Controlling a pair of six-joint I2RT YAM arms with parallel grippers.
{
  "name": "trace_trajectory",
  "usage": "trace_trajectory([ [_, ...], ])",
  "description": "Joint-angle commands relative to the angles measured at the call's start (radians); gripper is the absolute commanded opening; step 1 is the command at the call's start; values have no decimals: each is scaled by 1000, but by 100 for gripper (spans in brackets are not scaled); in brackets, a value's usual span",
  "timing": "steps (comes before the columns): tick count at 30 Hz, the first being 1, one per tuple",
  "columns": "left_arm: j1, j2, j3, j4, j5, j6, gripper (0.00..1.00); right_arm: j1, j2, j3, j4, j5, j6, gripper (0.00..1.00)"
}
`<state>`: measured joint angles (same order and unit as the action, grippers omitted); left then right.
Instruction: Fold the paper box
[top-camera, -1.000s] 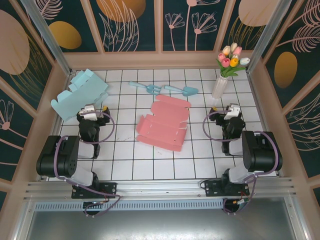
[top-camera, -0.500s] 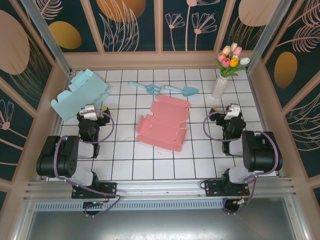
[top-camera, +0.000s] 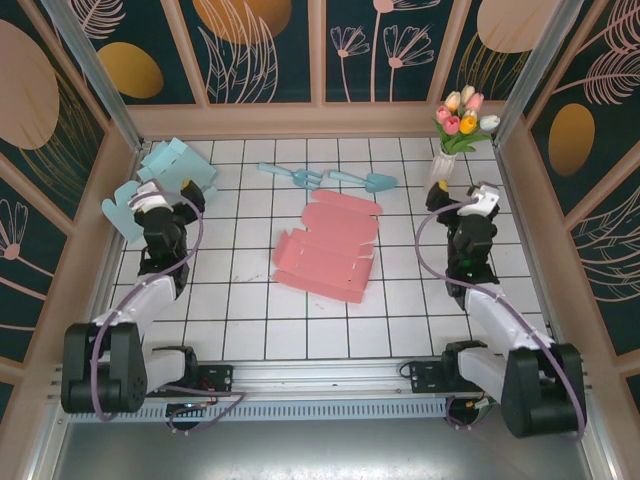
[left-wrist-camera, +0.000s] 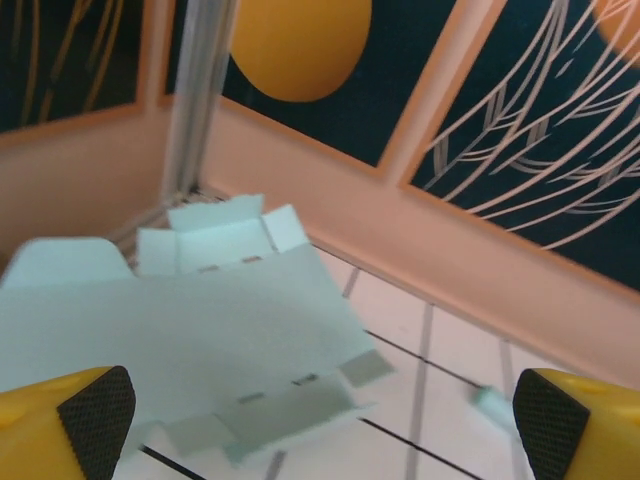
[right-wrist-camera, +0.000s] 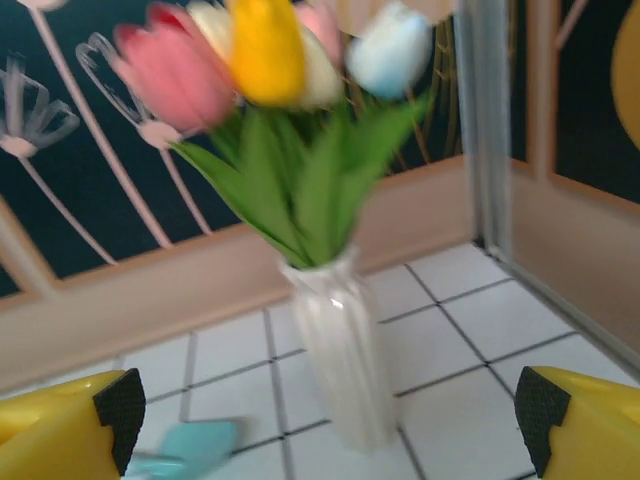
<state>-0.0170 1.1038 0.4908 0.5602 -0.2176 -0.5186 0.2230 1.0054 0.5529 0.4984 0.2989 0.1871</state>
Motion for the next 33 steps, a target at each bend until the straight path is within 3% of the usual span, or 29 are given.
trace_trajectory([
  [1, -43, -97, -68, -151, 112, -235, 99, 126, 18, 100, -340, -1, 90, 96],
  [4, -137, -149, -142, -154, 176, -284, 99, 271, 52, 121, -393, -65, 120, 97],
  [9, -349, -207, -173, -239, 81, -277, 99, 430, 128, 92, -311, -164, 114, 98],
  [14, -408, -241, -269, -222, 73, -297, 99, 468, 267, 107, -290, -172, 90, 98],
  [18, -451, -175, -306, -163, 120, -308, 97, 482, 365, 140, -282, -162, 63, 98],
  [20, -483, -140, -316, -123, 146, -320, 94, 488, 383, 143, -268, -159, 62, 98],
  [25, -564, -42, -290, -73, 92, -295, 91, 493, 388, 139, -234, -157, 64, 98],
  [33, -570, 217, -192, 32, 125, -185, 68, 501, 348, 153, -263, -147, 45, 98],
])
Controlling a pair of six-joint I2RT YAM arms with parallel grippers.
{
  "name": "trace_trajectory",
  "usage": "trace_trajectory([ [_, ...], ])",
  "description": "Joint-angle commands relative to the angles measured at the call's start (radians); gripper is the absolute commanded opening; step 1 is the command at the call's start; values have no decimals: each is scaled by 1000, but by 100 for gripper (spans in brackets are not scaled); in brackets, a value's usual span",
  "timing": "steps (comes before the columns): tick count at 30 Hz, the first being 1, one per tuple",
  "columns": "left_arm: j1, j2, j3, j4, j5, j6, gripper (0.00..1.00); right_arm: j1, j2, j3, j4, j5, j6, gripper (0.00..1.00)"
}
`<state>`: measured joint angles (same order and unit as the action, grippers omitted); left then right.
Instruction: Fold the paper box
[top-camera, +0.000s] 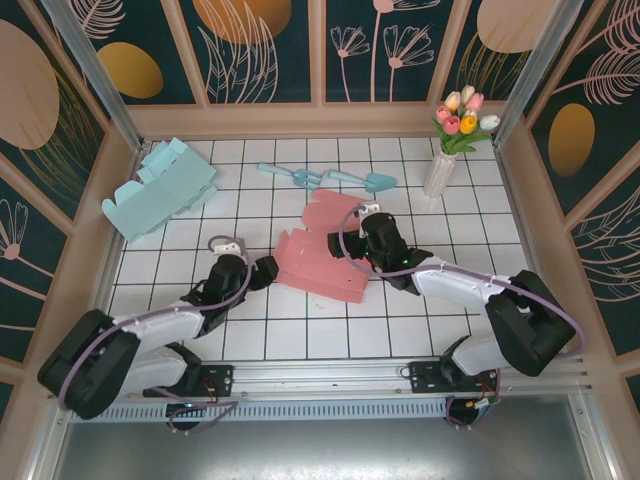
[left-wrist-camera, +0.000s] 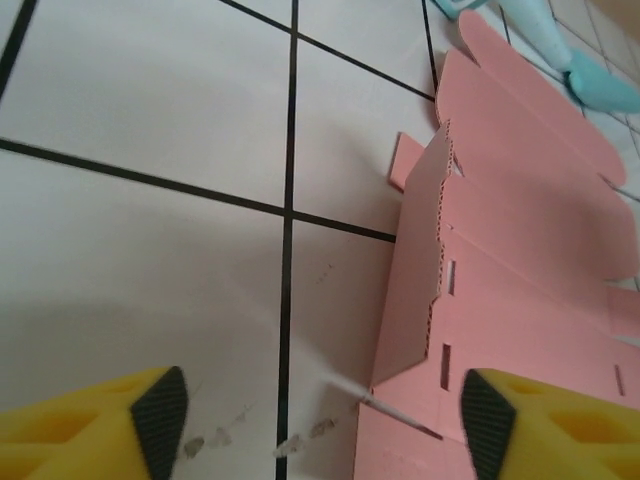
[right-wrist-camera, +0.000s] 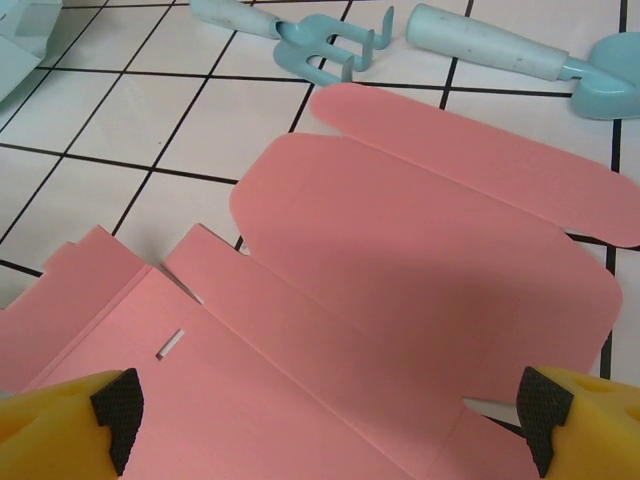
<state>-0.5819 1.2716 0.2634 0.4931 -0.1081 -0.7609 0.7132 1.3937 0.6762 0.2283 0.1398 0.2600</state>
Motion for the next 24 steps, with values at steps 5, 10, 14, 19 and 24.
trace_trajectory([
  [5, -9, 139, 62, 230, 57, 123, 57, 10, -82, 53, 1, 8, -58, 98],
  [10, -12, 210, 118, 263, 108, 196, 0, 11, -82, 158, -47, -35, -151, 98],
  [14, -18, 95, 119, 232, 123, 250, 0, 6, -98, 282, -96, -104, -381, 99],
  [19, -23, -177, 111, 209, 231, 413, 0, -82, -134, 390, -211, -530, -817, 87],
  [24, -28, -332, 180, 112, 320, 604, 0, -210, -137, 472, -422, -896, -1273, 71],
])
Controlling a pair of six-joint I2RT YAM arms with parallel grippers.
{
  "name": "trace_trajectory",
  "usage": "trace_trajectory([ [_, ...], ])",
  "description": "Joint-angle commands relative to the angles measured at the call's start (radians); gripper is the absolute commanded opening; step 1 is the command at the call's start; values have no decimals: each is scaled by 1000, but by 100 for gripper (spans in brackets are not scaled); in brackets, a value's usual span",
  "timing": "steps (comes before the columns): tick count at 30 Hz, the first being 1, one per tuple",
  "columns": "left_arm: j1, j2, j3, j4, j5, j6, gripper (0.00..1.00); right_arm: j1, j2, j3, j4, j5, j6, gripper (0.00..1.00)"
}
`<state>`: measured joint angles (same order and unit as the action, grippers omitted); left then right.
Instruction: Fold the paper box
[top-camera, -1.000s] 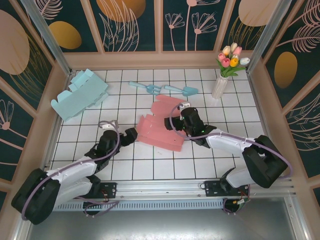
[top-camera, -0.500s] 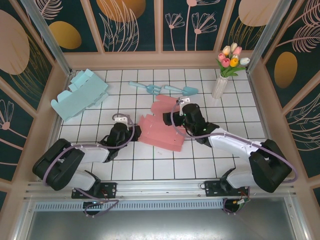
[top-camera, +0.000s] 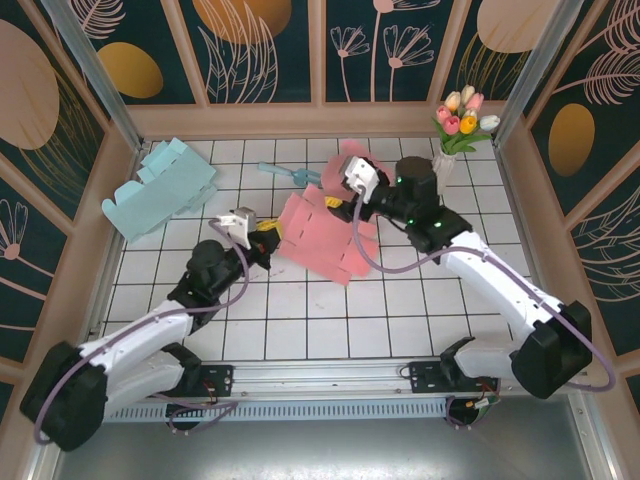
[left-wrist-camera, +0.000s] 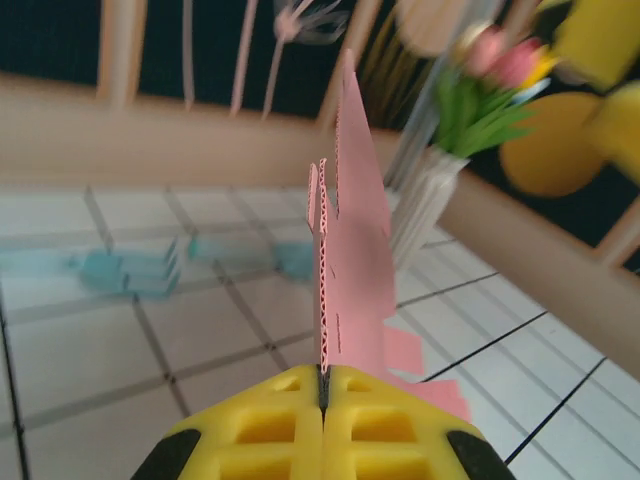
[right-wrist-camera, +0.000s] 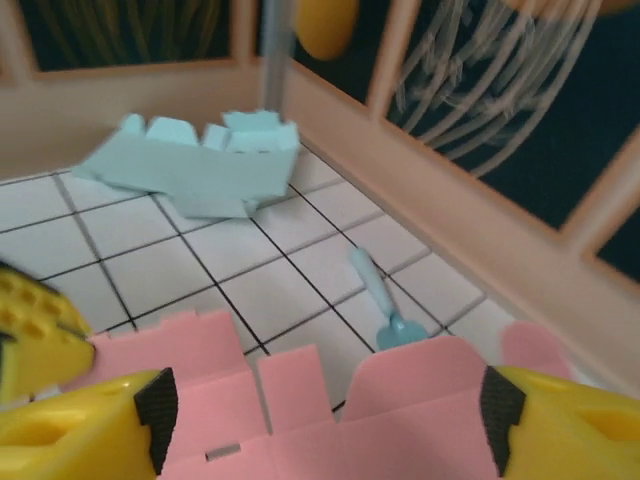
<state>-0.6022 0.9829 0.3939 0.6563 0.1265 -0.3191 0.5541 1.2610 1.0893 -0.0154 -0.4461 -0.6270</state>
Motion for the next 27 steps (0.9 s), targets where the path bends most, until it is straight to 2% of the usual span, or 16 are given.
trace_trajectory([
  [1, -8, -53, 71, -83, 92, 199, 0, -60, 8, 96, -223, -322, -415, 71],
  [5, -9, -50, 145, -186, 88, 314, 0, -39, 70, 242, -418, -267, -558, 69],
  [8, -10, -33, 181, -222, 67, 358, 0, -13, 97, 288, -446, -179, -596, 69],
  [12, -9, 1, 225, -265, 51, 395, 0, 14, 146, 366, -498, -163, -613, 68],
  [16, -10, 16, 245, -272, 83, 408, 0, 53, 221, 427, -566, -107, -637, 66],
  [27, -21, 48, 264, -313, 110, 437, 0, 98, 345, 516, -609, -78, -652, 56],
])
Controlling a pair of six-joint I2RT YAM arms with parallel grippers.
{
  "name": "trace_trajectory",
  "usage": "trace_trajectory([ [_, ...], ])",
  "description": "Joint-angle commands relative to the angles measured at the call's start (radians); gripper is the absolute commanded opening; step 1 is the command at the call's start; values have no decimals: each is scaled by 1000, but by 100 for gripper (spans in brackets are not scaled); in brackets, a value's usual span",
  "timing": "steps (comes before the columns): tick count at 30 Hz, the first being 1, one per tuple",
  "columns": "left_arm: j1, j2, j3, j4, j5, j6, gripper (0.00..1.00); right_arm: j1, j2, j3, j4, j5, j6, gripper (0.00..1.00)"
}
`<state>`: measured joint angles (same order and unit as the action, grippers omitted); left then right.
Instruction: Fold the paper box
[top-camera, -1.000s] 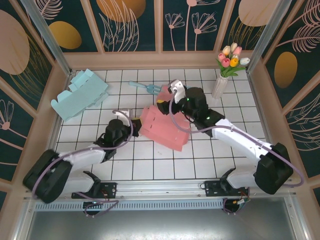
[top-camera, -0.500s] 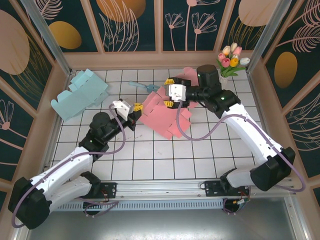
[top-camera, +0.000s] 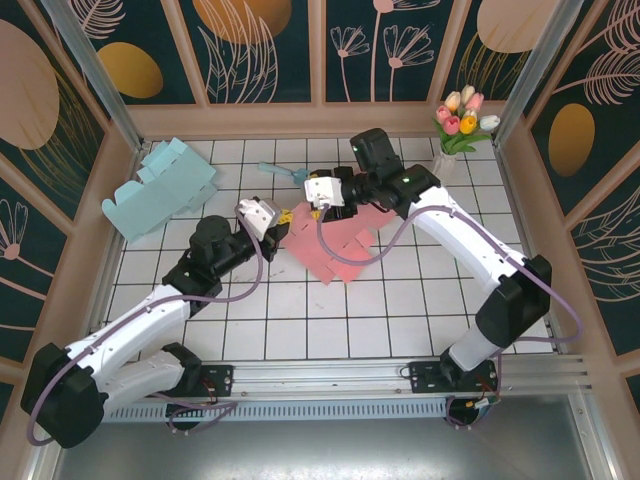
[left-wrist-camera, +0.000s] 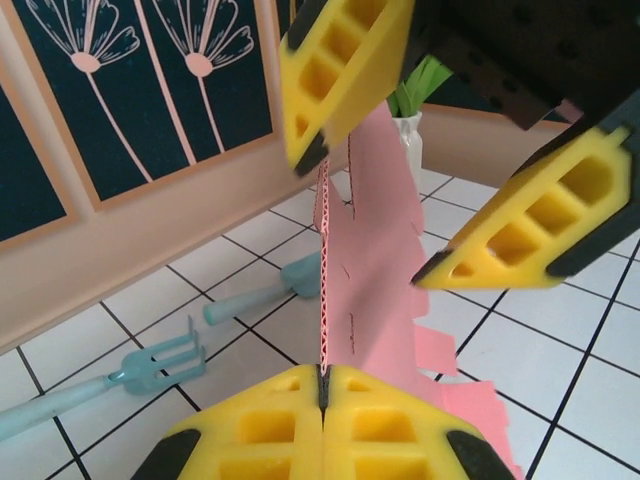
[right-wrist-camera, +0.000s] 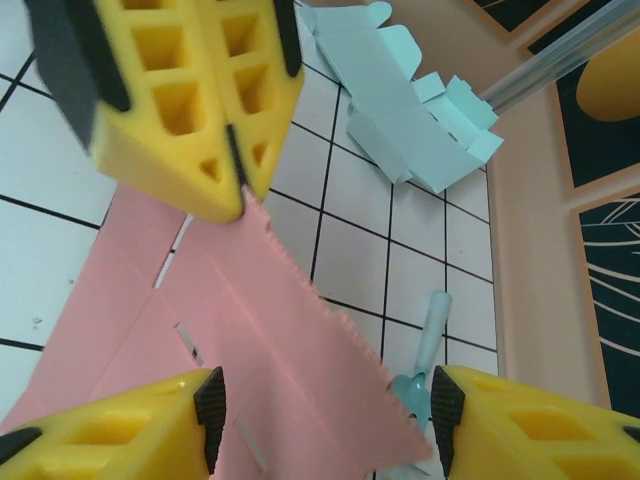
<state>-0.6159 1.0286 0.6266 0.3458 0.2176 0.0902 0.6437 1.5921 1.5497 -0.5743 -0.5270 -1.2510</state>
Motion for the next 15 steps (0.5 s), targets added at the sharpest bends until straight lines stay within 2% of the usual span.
trace_trajectory([
  [1, -7, -2, 26, 6, 20, 29, 0, 8, 22, 56, -56, 7, -28, 53],
  [9, -8, 0, 13, 53, 29, 22, 0, 2, 15, 10, -47, 1, -25, 0],
  [10, -7, -5, 3, 71, 5, 7, 6, -6, 13, 14, -46, -5, -10, 0],
  [12, -8, -30, -21, 105, -70, -35, 43, -41, 7, 32, -41, -37, 50, 0],
  [13, -7, -50, -44, 123, -113, -57, 55, -74, 2, 47, -43, -65, 92, 0],
  [15, -7, -104, -110, 171, -179, -98, 65, -144, -29, 41, 2, -121, 186, 0],
])
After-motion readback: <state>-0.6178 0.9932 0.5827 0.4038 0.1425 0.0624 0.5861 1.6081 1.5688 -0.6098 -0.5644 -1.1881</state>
